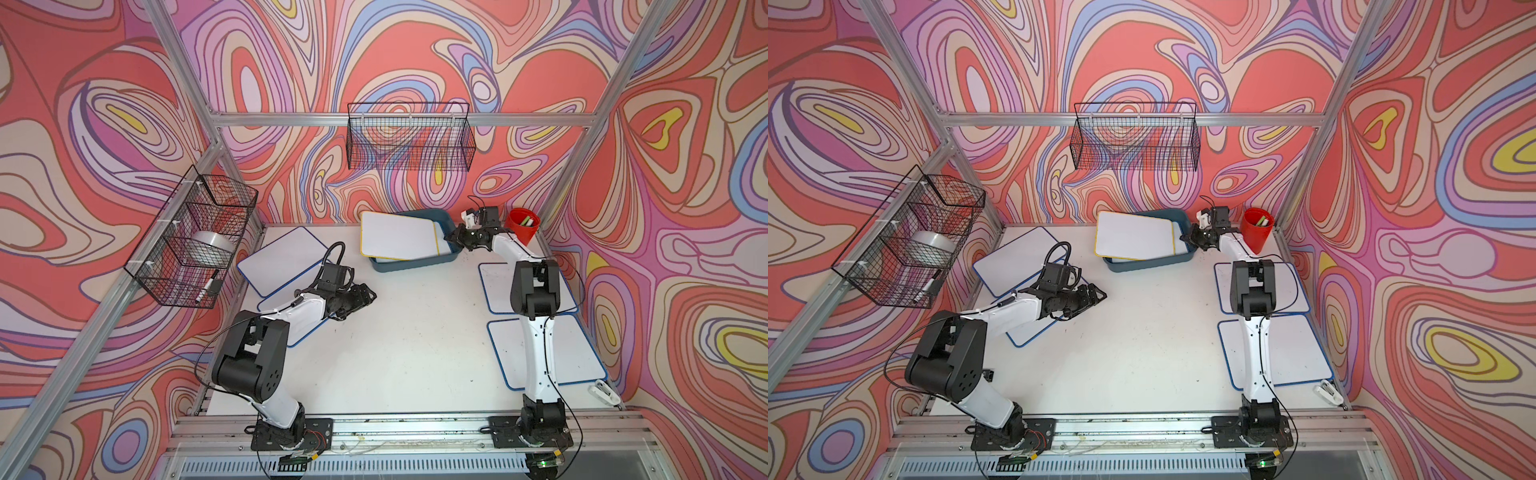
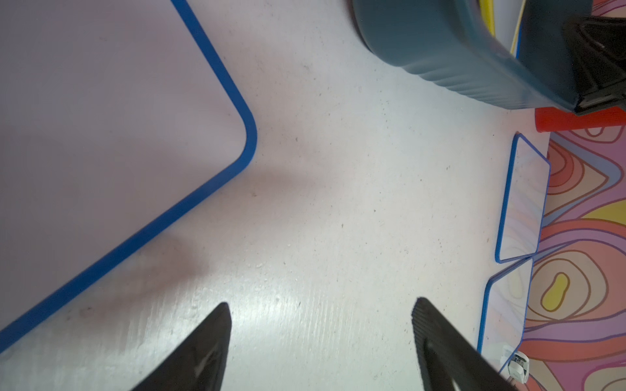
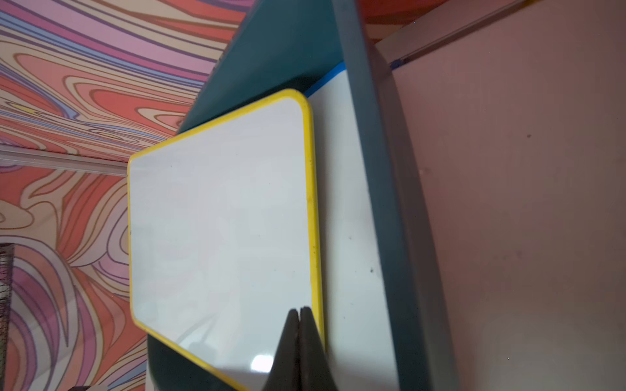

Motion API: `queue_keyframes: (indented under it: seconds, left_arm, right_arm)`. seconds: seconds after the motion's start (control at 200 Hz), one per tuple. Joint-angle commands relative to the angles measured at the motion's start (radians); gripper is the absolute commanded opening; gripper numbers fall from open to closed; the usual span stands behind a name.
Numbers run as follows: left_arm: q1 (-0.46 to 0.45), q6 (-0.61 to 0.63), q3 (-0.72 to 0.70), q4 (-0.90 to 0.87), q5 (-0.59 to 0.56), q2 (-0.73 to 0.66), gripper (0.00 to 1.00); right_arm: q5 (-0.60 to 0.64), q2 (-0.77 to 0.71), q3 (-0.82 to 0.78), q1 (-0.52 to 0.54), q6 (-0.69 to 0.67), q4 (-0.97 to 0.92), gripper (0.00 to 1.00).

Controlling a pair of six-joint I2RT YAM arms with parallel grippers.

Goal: Put the whiteboard into the storage box
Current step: Place the whiteboard in the storage box, then move the storage box to the center of the board.

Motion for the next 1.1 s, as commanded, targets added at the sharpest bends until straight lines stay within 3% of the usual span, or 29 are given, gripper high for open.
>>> queue_keyframes:
  seconds: [0.0, 0.215, 0.471, 0.711, 0.947, 1.092]
  left_arm:
    - [-0.007, 0.006, 0.004, -0.022, -0.018, -0.028, 0.80]
    - [-0.005, 0.039, 0.049, -0.078, -0.054, -0.036, 0.80]
    - [0.002, 0.080, 0.224, -0.152, -0.077, 0.010, 0.80]
    - [0.004, 0.083, 0.416, -0.163, -0.068, 0.134, 0.80]
    - [0.005, 0.067, 0.463, -0.137, -0.090, 0.213, 0.80]
    - [0.012, 0.062, 0.472, -0.108, -0.120, 0.234, 0.80]
  right_arm:
    - [0.043, 0.023, 0.036, 0.002, -0.059, -0.084, 0.01]
    - [0.028, -0.099, -0.123, 0.002, -0.059, -0.024, 0.03]
    - [0.017, -0.211, -0.302, 0.014, -0.089, -0.027, 0.05]
    - [0.072, -0.252, -0.463, 0.089, -0.115, -0.031, 0.06]
    - [0.170, -0.268, -0.523, 0.138, -0.138, -0.060, 0.06]
    - [0.164, -0.297, -0.571, 0.180, -0.132, -0.064, 0.06]
